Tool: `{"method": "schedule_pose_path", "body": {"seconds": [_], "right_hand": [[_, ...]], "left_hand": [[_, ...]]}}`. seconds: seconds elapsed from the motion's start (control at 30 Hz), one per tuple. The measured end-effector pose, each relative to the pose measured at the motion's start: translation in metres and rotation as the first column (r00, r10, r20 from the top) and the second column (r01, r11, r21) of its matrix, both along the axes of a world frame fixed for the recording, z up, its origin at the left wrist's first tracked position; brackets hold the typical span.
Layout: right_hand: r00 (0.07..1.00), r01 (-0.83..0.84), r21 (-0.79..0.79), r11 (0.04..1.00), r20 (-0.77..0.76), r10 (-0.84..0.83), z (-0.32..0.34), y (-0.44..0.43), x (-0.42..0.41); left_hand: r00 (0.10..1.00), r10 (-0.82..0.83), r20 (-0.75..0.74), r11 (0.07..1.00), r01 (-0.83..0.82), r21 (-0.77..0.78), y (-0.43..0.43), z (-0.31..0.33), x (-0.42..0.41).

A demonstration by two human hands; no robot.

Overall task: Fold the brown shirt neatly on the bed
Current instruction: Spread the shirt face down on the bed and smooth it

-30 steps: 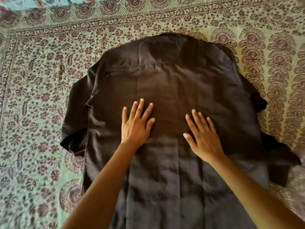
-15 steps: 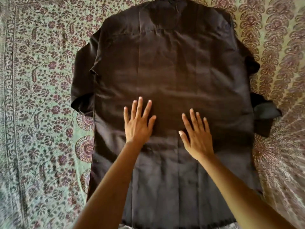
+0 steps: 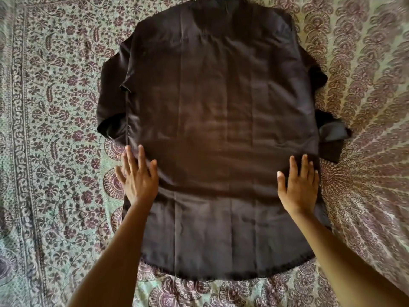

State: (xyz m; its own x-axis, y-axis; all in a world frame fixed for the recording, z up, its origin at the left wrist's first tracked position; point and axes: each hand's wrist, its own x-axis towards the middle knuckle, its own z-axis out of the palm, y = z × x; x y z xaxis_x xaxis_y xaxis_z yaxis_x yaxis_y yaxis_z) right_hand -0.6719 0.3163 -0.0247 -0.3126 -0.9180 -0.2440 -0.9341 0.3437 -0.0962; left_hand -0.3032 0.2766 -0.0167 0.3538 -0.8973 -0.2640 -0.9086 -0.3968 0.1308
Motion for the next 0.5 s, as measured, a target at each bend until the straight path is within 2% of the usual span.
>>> {"method": "schedule_pose_path", "body": {"seconds": [0.07,0.13,0.23,0.3,0.4,0.5], "right_hand": [[1.000,-0.019,-0.042,0.999,0.023,0.020,0.010,-0.005,-0.001],[0.982,-0.182,-0.067,0.981,0.031,0.185,0.013,-0.007,-0.002],[0.852,-0.519,-0.041,0.854,0.061,0.521,0.006,0.003,0.005],[0.783,-0.619,0.003,0.785,0.069,0.617,-0.006,0.019,0.010],[0.823,-0.567,0.032,0.823,0.053,0.566,-0.017,0.036,-0.002],[0.834,-0.552,0.035,0.833,0.025,0.551,-0.019,0.043,-0.023]], "left_hand": [[0.996,-0.076,-0.050,0.997,0.075,-0.034,-0.002,0.010,-0.027],[0.983,-0.153,-0.097,0.988,0.150,-0.029,0.004,0.013,-0.058],[0.970,-0.196,-0.142,0.979,0.202,0.029,0.034,0.003,-0.094],[0.975,-0.195,-0.103,0.977,0.202,0.063,0.062,-0.010,-0.100],[0.998,-0.069,-0.007,0.997,0.069,0.032,0.085,-0.026,-0.078],[0.982,0.187,0.034,0.982,-0.188,0.011,0.094,-0.031,-0.045]]}}
